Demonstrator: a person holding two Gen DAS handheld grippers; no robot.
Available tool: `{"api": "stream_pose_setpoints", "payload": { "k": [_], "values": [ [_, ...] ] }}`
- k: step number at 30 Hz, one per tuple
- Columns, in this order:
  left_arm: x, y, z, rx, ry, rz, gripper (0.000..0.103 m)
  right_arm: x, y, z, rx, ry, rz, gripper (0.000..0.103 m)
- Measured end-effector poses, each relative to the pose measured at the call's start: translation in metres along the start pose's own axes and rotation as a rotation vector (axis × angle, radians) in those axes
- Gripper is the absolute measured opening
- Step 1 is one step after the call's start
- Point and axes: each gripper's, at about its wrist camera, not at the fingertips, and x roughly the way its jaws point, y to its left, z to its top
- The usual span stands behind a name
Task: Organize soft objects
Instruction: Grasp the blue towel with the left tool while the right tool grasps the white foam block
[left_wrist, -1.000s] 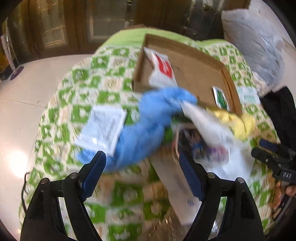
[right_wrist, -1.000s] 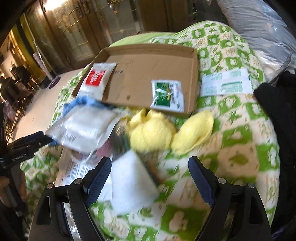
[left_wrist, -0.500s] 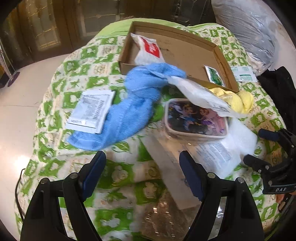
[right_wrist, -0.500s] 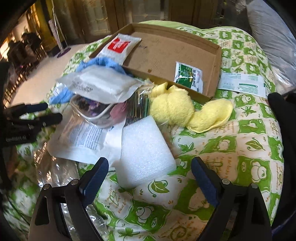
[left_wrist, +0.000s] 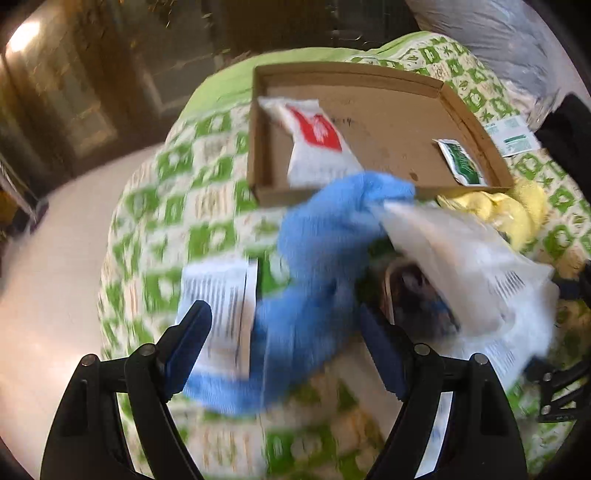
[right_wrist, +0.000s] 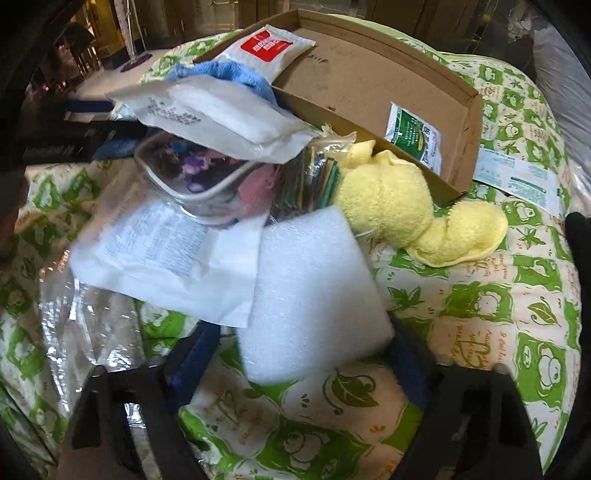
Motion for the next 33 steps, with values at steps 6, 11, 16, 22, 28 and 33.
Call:
{"api": "stream_pose_setpoints", "payload": {
  "k": [6,11,16,22,28,33],
  "values": [
    [0.015,-0.008,0.026,0.015,-0.017,-0.012,0.082,0.007,-0.004,0.002,0.018,0.009,0.017,0.072],
    [0.03,-0.023,0.034,0.038,0.005,-0.019,0.047,0.011,-0.008,0.002,0.024,0.012,0.024,0.072],
    [0.024,-0.016,0.025,-0.017,-0.023,-0.03,0.046,0.006,-0.009,-0.003,0.039,-0.006,0.026,0.069],
    [-0.011,-0.001,-0.005,-0.102,-0.033,-0.086,0.046,-0.007,-0.016,-0.009,0.063,-0.05,0.041,0.068],
    [-0.049,0.006,-0.026,-0.134,-0.082,-0.108,0.046,-0.027,-0.027,-0.018,0.094,-0.098,0.041,0.068],
    [-0.078,-0.002,-0.027,-0.12,-0.143,-0.13,0.046,-0.047,-0.036,-0.026,0.134,-0.133,0.022,0.068]
  ]
}}
